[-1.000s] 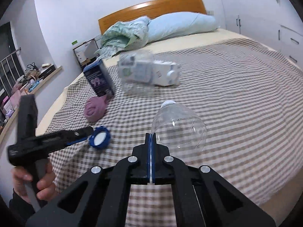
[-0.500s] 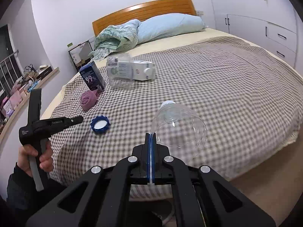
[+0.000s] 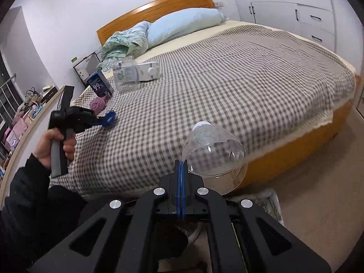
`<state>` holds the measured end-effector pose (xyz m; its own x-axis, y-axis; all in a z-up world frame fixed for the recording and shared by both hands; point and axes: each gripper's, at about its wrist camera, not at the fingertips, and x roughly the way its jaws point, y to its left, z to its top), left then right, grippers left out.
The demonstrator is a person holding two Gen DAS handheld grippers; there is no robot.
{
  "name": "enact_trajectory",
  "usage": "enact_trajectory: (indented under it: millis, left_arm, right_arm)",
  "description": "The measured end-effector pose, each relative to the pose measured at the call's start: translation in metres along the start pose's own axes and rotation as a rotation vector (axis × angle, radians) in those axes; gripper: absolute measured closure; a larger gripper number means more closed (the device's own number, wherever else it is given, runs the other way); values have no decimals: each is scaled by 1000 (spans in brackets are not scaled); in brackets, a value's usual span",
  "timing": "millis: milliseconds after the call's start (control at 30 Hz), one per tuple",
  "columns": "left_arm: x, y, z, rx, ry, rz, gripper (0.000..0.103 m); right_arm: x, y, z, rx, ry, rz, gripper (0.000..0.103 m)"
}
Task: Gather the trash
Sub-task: 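Carry the bottle and blue cap into the wastebasket and open both tools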
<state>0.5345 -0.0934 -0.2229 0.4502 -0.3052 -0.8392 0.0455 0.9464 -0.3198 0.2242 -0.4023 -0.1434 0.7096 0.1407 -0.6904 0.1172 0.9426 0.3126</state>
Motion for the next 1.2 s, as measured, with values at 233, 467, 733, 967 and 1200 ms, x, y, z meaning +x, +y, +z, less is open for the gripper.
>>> enact_trajectory:
  millis: [233, 467, 733, 967, 1200]
  left_arm:
    - [-54, -28, -39, 34, -26, -109, 100]
    - [-75, -95, -103, 213, 19, -201, 100]
    - [-31, -173, -172, 428, 181, -190, 100]
    - [3, -212, -206, 541, 283, -160, 99]
    - [48, -256, -241, 625, 421, -164, 99]
  right_arm:
    - [-16, -40, -25, 16, 30, -61, 102]
    - [-4, -110, -93, 115, 183, -151, 102]
    - [73, -180, -192, 248, 518, -250, 102]
    - [133, -221, -217, 333, 668, -344, 46]
    - [77, -244, -188, 440, 480, -325, 43]
